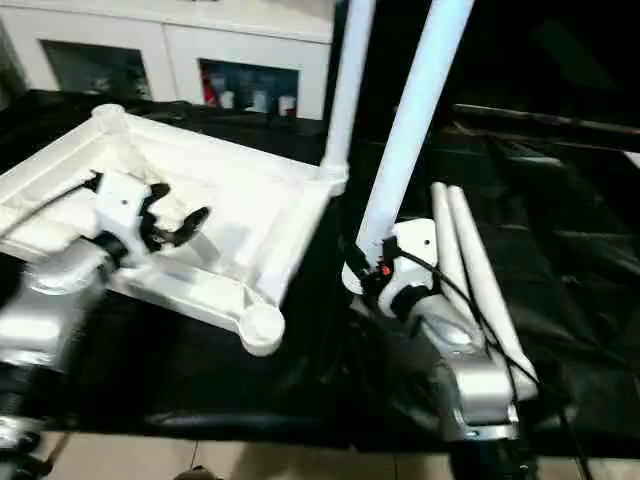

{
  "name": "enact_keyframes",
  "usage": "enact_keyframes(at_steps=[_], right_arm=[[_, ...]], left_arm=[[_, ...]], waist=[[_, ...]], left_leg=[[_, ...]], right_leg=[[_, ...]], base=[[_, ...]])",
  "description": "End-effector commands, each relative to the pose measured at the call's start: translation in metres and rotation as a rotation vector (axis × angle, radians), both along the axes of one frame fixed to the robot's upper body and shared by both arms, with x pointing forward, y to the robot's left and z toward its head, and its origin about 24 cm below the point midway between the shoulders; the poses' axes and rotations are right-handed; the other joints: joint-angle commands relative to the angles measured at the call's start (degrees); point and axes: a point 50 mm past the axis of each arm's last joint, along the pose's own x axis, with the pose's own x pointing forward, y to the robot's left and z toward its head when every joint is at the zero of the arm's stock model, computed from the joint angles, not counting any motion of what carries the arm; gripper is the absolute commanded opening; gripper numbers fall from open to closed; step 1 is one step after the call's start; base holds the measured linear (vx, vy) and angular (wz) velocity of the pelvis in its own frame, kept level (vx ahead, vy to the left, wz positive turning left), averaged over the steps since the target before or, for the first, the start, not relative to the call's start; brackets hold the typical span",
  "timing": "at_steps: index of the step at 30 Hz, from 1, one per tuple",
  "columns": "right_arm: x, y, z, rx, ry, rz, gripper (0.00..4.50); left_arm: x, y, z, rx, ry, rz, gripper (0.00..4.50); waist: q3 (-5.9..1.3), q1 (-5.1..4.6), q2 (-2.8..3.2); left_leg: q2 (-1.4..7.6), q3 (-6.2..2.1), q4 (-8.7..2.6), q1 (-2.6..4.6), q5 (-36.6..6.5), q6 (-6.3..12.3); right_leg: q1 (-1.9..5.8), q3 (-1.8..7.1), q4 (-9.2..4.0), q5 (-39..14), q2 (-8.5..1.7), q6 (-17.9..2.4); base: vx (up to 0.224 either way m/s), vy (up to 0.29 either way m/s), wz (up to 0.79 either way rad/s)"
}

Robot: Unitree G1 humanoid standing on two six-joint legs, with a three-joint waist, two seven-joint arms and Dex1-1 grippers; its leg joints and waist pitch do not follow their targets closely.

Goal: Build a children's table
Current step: Insert table leg to table base

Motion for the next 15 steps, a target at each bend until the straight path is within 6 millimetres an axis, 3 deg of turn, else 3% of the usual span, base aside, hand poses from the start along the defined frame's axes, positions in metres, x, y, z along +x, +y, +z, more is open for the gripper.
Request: enact_keyframes(at_steps=[1,2,3,4,7,8,11,14,15], right_arm=[[0.000,-0.005,0.006,0.002,-0.030,0.041,1.93],[-0.001,-0.006,0.006,-0.008,-0.030,0.069,1.93],[-0.001,-0.007,0.006,-0.010,-0.030,0.074,1.93],[-0.002,-0.010,0.006,-0.039,-0.024,0.116,1.93],[-0.003,-0.014,0.006,-0.065,-0.013,0.160,1.93],[-0.004,-0.014,0.006,-0.070,-0.010,0.180,1.93],[-0.005,-0.017,0.006,-0.097,0.004,0.240,1.93],[-0.006,-0.017,0.005,-0.120,0.013,0.287,1.93],[-0.006,-0.017,0.004,-0.119,0.018,0.296,1.93]], left_arm=[[-0.003,-0.011,0.008,-0.010,0.037,-0.194,4.07],[-0.008,-0.013,0.008,0.029,0.074,-0.290,4.07],[-0.009,-0.014,0.007,0.036,0.081,-0.305,4.07],[-0.016,-0.015,0.005,0.106,0.157,-0.438,4.07],[-0.020,-0.013,0.001,0.183,0.227,-0.528,4.07],[-0.020,-0.011,0.000,0.205,0.249,-0.550,4.07],[-0.023,-0.007,-0.003,0.287,0.340,-0.650,4.07],[-0.023,-0.005,-0.004,0.357,0.370,-0.711,4.07],[-0.022,-0.004,-0.006,0.396,0.377,-0.725,3.89]], waist=[[-2.57,-0.21,0.92],[-2.34,-0.23,0.89],[-2.36,-0.22,0.76],[-2.45,-0.10,0.83],[-2.64,0.11,0.67],[-2.80,0.02,0.35],[-3.02,0.29,0.46],[-3.17,0.27,0.41],[-3.32,0.21,0.34]], left_leg=[[2.78,0.13,-6.04,1.20,-17.62,-2.73],[2.99,0.30,-6.22,1.48,-21.58,-3.46],[3.08,0.28,-6.26,1.52,-22.33,-3.60],[3.23,0.39,-6.34,1.59,-22.41,-3.59],[3.39,1.30,-6.20,1.61,-19.36,-2.75],[3.46,1.57,-6.13,1.26,-17.46,-2.57],[3.48,1.82,-6.02,1.11,-13.99,-2.16],[3.42,1.95,-6.02,1.00,-13.15,-1.83],[3.47,2.00,-5.96,0.94,-12.30,-1.76]], right_leg=[[2.03,1.31,-4.91,-15.29,-2.49,-9.44],[1.45,1.40,-5.38,-20.45,-2.59,-8.96],[1.41,1.49,-5.54,-21.75,-2.71,-8.66],[1.16,1.60,-5.67,-22.48,-2.85,-8.32],[0.88,1.74,-5.38,-18.60,-2.49,-8.63],[1.14,1.66,-5.14,-17.06,-2.53,-9.10],[1.21,1.56,-4.79,-13.56,-2.34,-9.57],[1.42,1.50,-4.54,-10.89,-2.30,-10.15],[1.49,1.41,-4.27,-8.70,-2.32,-10.98]], base=[[-0.089,-0.028,-0.03],[-0.074,-0.025,-0.02],[-0.055,-0.020,-0.01],[-0.055,-0.020,-0.01],[0.000,0.000,0.00],[0.000,0.000,0.00],[0.000,0.000,0.00],[0.000,0.000,0.00],[0.000,0.000,0.00]])
